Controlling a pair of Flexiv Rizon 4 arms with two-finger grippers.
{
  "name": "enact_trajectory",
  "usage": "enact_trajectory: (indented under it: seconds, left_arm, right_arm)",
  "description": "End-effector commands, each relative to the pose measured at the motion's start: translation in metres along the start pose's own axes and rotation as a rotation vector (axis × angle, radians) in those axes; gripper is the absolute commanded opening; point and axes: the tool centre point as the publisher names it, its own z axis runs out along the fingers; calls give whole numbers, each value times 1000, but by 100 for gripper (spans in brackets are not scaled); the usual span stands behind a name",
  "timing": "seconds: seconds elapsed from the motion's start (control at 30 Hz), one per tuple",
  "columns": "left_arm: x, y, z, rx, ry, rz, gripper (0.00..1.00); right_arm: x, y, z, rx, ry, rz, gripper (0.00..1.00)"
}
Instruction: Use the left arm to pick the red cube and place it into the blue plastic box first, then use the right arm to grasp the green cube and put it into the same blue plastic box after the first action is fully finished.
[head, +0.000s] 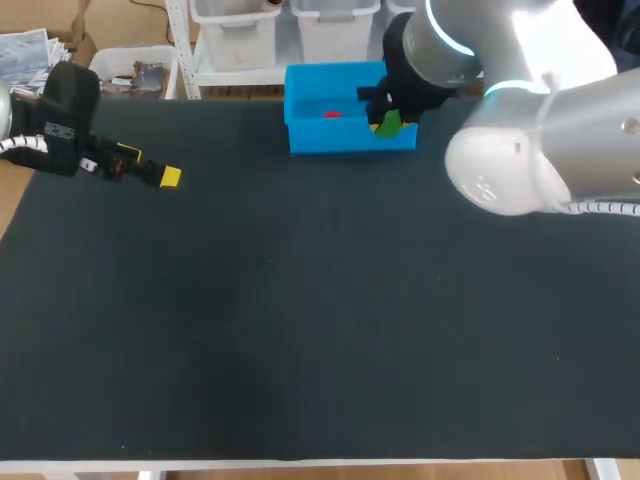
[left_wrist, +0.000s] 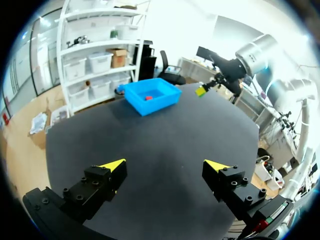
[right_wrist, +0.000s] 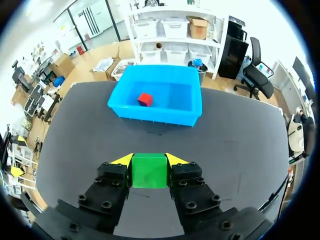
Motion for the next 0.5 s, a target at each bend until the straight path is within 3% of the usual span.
enact_trajectory:
  seconds: [0.03,0.5]
  left_arm:
    - [1,2,0,5,-5,3,100]
    - [1,2,0,5,-5,3,100]
  right_arm:
    - [5,0,-3,-2,-133,2,0]
    - [-4,-6,6,-16,-133,2,0]
